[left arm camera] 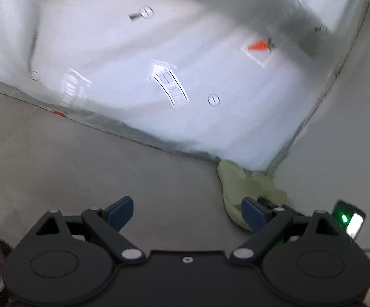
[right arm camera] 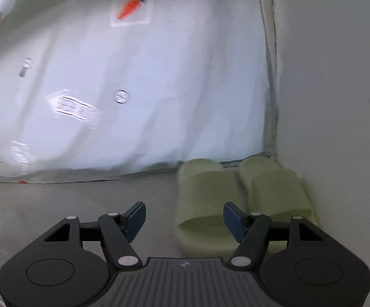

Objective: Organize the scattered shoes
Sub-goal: 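Lower the olive slides into the corner and open the right tool, then grasp both black Puma sneakers by their heels with the right tool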

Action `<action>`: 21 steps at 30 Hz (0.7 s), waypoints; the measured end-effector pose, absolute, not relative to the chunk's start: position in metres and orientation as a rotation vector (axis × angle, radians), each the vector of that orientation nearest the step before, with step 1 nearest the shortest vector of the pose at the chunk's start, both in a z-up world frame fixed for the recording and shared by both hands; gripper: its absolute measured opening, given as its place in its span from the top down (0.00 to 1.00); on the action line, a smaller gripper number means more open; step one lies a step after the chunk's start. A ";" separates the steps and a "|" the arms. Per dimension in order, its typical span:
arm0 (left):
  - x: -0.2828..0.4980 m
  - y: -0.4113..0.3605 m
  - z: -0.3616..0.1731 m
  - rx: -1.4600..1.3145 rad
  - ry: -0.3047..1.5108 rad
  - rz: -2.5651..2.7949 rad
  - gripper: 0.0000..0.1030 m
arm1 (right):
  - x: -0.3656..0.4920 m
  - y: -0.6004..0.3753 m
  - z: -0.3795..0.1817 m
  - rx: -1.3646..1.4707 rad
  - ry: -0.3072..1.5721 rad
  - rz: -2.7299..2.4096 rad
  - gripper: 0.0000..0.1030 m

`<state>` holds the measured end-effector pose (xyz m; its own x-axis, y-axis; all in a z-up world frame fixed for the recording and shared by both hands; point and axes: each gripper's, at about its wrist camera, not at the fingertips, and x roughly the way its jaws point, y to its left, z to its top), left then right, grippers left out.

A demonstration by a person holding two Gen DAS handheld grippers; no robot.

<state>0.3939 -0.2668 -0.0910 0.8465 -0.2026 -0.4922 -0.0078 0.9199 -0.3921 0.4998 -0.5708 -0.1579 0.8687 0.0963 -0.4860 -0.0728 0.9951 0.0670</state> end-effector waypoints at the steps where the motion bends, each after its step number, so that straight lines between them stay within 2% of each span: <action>1: 0.384 -0.262 -0.088 -0.396 0.540 -0.097 0.11 | 0.490 -0.565 -0.155 0.048 0.510 0.099 0.32; 9: 0.308 -0.207 -0.087 -0.420 0.489 -0.011 0.11 | 0.401 -0.491 -0.149 0.026 0.531 0.243 0.32; 21: 0.233 -0.049 -0.097 -0.405 0.458 0.029 0.11 | 0.280 -0.337 -0.158 0.032 0.544 0.354 0.32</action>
<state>0.2333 -0.0491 -0.0965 0.8977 -0.0630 -0.4360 -0.1168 0.9202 -0.3736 0.2798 -0.3369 -0.1580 0.7966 0.3376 -0.5015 -0.3209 0.9392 0.1225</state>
